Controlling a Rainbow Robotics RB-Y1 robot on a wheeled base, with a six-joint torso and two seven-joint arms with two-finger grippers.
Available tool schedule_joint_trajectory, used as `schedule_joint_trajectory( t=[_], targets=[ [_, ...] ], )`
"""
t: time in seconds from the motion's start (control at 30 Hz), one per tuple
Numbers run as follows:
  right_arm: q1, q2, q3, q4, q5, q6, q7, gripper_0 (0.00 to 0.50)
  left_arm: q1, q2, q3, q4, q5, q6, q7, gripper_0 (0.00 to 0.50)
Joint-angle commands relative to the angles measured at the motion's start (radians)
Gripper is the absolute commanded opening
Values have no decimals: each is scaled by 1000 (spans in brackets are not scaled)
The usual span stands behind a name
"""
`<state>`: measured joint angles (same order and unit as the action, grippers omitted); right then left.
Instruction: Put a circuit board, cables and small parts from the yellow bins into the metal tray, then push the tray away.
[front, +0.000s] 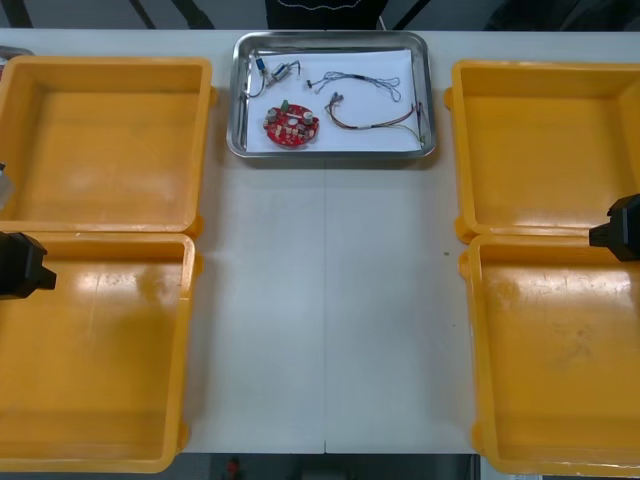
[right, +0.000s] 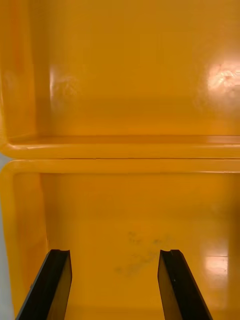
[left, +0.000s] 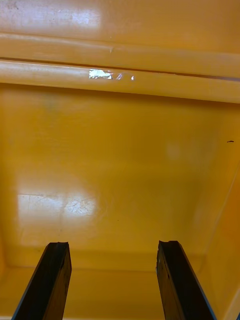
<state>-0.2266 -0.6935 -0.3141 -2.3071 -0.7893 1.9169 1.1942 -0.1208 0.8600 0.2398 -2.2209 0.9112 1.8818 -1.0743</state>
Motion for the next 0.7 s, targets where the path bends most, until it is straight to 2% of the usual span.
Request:
schedule_joint_trajectory(
  t=[0.03, 0.13, 0.27, 0.7],
  targets=[
    [41, -37, -48, -17, 19, 3, 15, 500, 15, 42, 32, -26, 8, -9, -29, 500],
    [50, -40, -48, -8, 12, 3, 16, 500, 15, 42, 32, -26, 8, -9, -29, 500],
    [52, -43, -45, 55, -37, 3, 4, 500, 15, 42, 32, -26, 8, -9, -29, 500],
    [61, -83, -42, 77, -61, 3, 1, 500, 15, 42, 32, -26, 8, -9, -29, 500]
  ],
)
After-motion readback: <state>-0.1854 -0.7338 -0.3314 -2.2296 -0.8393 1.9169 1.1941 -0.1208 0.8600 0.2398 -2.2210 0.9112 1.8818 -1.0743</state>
